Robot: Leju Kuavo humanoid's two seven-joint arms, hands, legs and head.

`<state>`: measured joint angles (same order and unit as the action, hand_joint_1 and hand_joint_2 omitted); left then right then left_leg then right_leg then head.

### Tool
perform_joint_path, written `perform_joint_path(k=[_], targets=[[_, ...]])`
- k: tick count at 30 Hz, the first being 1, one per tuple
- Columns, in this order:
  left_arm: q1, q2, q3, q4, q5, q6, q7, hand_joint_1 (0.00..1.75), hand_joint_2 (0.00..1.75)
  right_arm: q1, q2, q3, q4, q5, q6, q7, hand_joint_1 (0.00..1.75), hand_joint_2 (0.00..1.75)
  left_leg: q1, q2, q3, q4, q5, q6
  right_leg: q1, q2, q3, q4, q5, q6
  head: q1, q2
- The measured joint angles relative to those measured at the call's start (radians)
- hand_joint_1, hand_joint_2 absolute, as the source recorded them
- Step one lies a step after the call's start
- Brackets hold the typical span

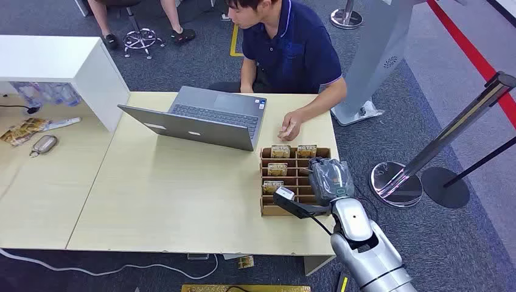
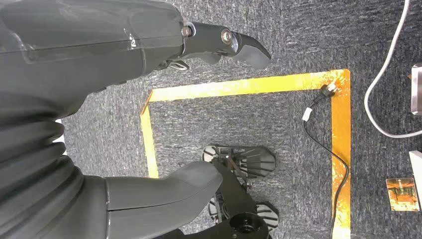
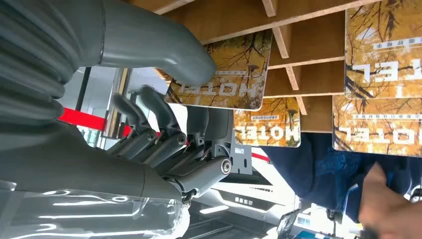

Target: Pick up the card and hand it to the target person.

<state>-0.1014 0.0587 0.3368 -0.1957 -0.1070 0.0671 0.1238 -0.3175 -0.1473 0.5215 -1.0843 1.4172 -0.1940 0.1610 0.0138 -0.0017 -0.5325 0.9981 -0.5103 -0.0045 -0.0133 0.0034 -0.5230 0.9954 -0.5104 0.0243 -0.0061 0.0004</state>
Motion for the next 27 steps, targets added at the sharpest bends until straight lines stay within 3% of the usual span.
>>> perform_joint_path(k=[21,27], targets=[[0.0,0.0,0.0,0.0,0.009,0.001,0.011,0.0,1.75,0.005,-0.029,-0.058,-0.344,-0.01,0.08,0.003,1.75,1.75,0.0,0.0,0.0,0.0,0.0,0.0,0.0,0.0,0.0,0.0,0.0,0.0,0.0,0.0],[0.0,0.0,0.0,0.0,-0.003,-0.011,0.006,0.0,1.75,-0.027,-0.033,-0.06,-0.377,-0.022,0.061,-0.019,1.75,1.75,0.0,0.0,0.0,0.0,0.0,0.0,0.0,0.0,0.0,0.0,0.0,0.0,0.0,0.0]])
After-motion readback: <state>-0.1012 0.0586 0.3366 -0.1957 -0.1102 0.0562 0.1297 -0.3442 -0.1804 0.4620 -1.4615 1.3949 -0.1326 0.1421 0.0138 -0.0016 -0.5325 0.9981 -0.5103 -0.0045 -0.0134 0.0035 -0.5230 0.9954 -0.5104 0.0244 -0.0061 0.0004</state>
